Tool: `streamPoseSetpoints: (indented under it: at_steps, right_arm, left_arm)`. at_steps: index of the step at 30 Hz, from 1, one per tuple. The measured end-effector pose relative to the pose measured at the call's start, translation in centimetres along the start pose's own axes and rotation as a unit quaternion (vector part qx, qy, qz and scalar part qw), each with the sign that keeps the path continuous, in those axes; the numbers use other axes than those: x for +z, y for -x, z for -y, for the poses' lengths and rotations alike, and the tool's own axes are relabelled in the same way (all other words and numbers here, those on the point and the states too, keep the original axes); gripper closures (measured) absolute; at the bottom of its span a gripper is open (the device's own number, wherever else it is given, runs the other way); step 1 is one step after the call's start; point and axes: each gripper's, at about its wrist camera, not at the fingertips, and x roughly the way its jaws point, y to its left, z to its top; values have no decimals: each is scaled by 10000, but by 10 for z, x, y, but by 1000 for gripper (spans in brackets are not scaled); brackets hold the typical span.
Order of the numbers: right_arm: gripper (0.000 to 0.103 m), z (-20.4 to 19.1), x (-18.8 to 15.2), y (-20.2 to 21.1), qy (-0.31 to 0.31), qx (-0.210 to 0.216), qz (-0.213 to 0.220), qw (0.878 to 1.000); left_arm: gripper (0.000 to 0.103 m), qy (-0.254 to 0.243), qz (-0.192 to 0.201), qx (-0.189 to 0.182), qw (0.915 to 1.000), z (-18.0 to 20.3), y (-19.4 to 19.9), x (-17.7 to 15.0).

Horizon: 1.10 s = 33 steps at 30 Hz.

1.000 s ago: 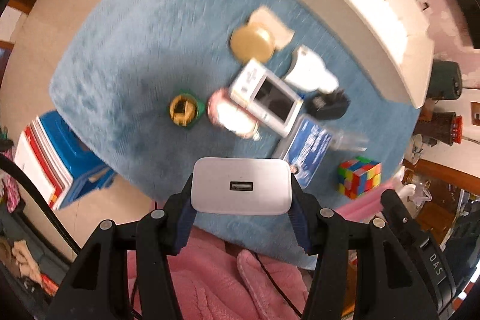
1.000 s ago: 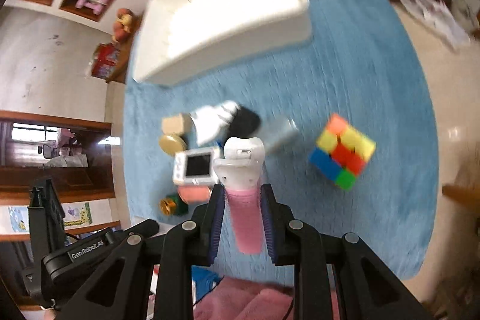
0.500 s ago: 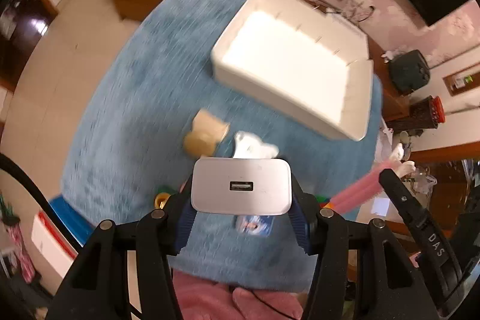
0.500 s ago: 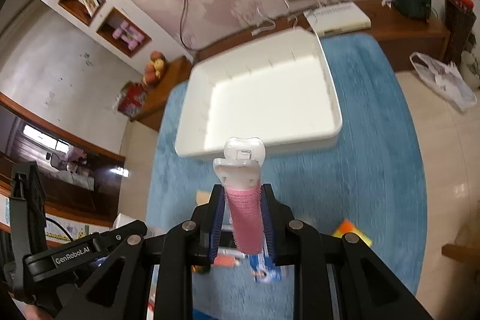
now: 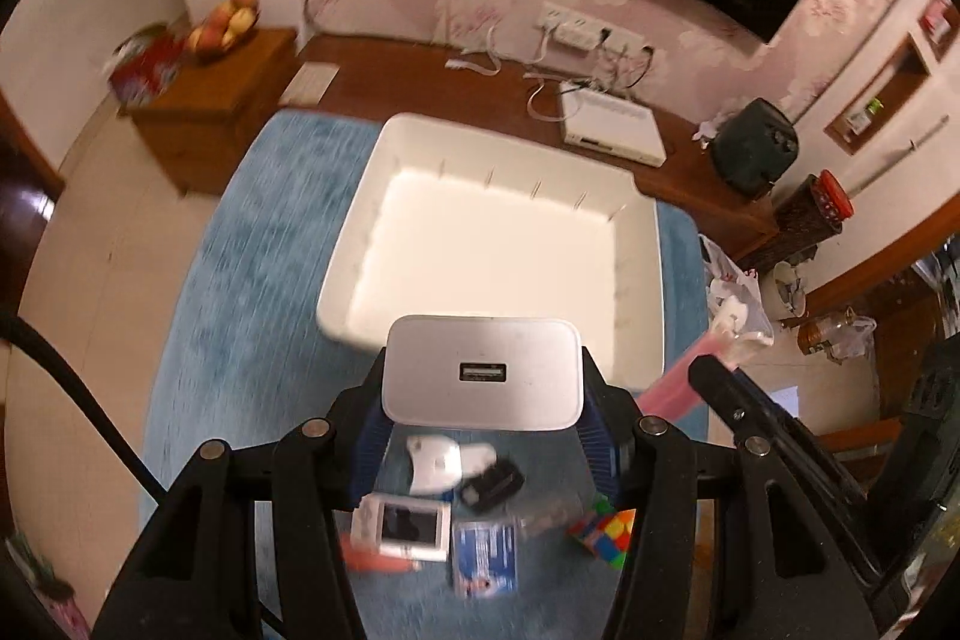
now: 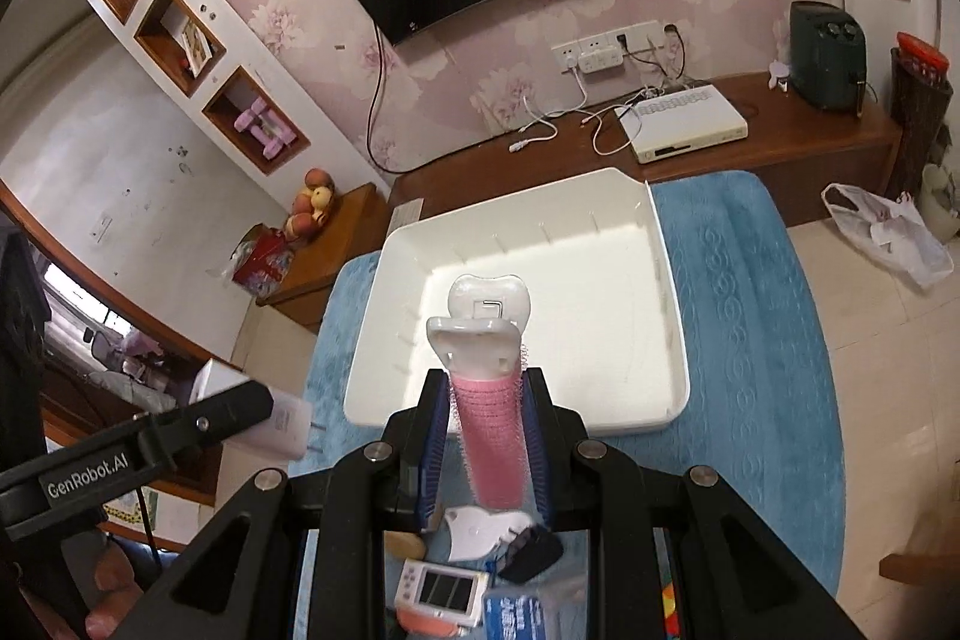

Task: Organize rigid objects
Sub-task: 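Carry both items over the white bin and release them inside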

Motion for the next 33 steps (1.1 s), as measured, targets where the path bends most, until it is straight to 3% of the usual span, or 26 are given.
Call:
streamPoseSetpoints:
  at_steps: [10, 14, 20, 33]
  right_arm:
    - [78, 17, 9, -38, -234, -124, -109, 9996]
    - [78, 26, 12, -60, -338, -229, -213, 9989]
    - [78, 38, 15, -93, -452, -403, -431, 9972]
    - [75, 42, 20, -111, -410, -562, -519, 9962]
  left_arm:
    - [45, -610, 163, -111, 9979, 2, -62, 19]
    - [45, -676, 132, -229, 9974, -3, -90, 23]
    - [45, -758, 43, -98, 9971, -6, -127, 27]
    - [44, -837, -86, -20, 9964, 2, -142, 31]
